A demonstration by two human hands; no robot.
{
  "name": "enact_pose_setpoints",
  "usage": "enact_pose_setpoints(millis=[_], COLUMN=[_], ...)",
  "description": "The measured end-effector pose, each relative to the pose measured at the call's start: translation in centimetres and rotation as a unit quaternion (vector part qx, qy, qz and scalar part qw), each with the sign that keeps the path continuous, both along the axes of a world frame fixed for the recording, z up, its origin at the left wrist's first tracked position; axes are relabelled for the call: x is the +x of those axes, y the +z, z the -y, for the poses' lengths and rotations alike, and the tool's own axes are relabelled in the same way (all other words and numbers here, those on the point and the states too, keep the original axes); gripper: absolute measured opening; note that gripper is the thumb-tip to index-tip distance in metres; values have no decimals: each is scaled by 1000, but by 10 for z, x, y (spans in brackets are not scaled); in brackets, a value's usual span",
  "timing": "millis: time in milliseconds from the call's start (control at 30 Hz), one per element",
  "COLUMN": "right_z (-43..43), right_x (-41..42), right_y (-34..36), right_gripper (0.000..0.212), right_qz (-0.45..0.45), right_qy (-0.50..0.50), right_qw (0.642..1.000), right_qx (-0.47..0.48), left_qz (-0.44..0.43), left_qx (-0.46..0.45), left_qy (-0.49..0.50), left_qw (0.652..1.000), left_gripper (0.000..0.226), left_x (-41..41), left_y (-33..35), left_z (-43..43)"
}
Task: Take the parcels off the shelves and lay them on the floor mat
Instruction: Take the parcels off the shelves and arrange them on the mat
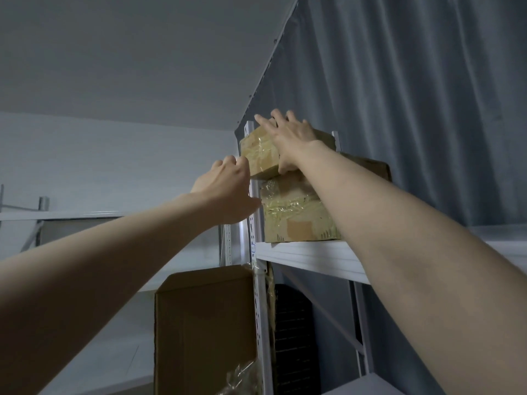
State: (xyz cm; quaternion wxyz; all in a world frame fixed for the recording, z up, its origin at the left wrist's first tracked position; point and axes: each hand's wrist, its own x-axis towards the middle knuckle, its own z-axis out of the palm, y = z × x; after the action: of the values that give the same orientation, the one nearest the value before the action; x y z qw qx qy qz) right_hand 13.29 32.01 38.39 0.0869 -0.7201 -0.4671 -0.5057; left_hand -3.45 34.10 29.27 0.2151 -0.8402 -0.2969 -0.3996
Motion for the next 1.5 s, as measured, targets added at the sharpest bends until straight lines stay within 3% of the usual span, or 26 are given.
enact_pose_setpoints(millis=[233,367,433,600,633,700,833,933,1000,1067,1267,1400,1500], right_z=[13,8,3,-12,-16,-21,-29,-31,-27,-21,16,46,62], right_x=[-24,-59,-81,-149,-161,-180,-203,-218,-226,-230,-235,-229,-219], right_y=[-3,-25,-44,-126,-145,-182,-262,-327,-372,-420,-566,-655,-711], right_gripper=[128,127,124,106,105,104,101,79,60,55,119,117,110], right_qz=[-7,81,118,155,154,143,134,144,131,98,-5,-94,-181], right_qy=[-2,37,96,269,286,313,384,431,448,470,437,409,377], right_qw=[1000,993,983,944,941,936,914,890,882,872,854,817,806], right_qx=[21,77,104,108,97,67,-9,-40,-61,-98,-284,-395,-420], left_qz=[61,206,333,560,585,618,591,515,505,509,501,492,495], left_qx=[-65,-178,-271,-483,-495,-498,-555,-648,-688,-710,-785,-806,-803], left_qy=[-30,-95,-157,-218,-222,-217,-205,-186,-129,-75,-29,31,75], left_qw=[996,957,889,636,603,569,549,530,505,481,364,327,323], left_gripper=[55,59,70,99,102,104,101,88,81,74,76,79,62], left_x=[0,-19,-38,-114,-131,-162,-215,-253,-274,-291,-303,-305,-312], left_y=[-11,-16,-19,-56,-69,-98,-165,-229,-275,-327,-498,-593,-646], left_z=[-17,-22,-26,-43,-47,-55,-61,-59,-60,-57,-18,17,37])
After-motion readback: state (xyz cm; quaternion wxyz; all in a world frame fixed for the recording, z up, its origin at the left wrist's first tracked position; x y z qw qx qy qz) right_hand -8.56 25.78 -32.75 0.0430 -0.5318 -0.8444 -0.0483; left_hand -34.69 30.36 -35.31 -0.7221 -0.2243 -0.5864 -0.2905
